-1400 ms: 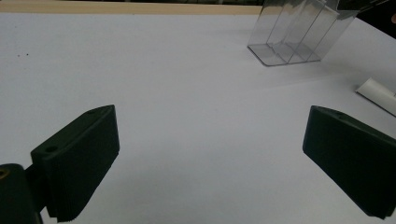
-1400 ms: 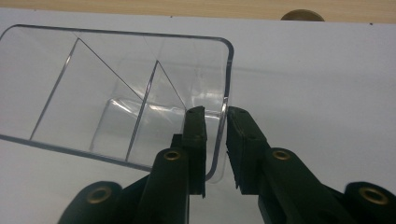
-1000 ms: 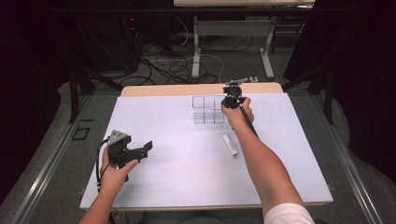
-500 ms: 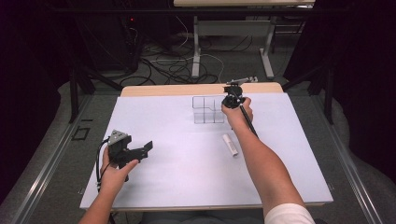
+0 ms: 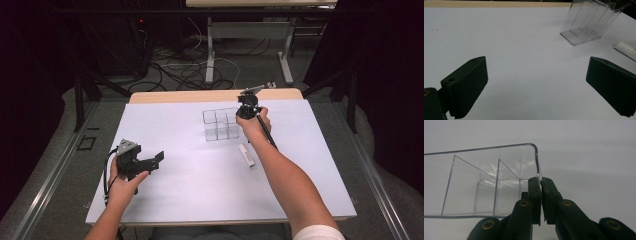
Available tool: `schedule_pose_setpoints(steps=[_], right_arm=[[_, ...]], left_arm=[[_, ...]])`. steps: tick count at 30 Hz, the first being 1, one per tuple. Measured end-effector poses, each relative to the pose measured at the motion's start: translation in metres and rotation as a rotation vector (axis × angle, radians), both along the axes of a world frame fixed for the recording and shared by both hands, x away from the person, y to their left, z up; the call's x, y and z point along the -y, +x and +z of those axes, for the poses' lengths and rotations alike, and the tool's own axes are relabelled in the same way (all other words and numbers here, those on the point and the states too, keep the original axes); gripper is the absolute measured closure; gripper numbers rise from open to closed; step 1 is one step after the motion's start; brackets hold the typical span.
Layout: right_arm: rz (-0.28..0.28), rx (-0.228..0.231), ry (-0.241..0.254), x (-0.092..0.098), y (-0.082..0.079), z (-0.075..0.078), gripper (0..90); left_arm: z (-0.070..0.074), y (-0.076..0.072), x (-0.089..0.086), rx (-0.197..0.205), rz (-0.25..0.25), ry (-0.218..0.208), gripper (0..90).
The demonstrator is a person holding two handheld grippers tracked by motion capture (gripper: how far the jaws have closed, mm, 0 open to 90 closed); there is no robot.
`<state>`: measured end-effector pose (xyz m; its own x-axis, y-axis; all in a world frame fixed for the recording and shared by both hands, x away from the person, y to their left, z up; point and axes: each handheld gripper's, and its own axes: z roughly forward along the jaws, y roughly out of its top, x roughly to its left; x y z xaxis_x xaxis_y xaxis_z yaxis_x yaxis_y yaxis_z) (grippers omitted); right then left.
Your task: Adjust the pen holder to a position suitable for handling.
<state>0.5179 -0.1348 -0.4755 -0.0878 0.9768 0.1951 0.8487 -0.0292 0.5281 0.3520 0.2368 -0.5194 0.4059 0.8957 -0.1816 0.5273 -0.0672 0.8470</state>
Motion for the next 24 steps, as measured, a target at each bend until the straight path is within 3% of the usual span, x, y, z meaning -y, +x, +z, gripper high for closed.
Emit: schedule_pose_setpoints(steps=[24], right_arm=[[0.117,-0.073,0.039,-0.008,-0.036,0.002,85.0]], left_arm=[[-0.003,0.001,0.004,-0.005,-0.002,0.004,4.0]])
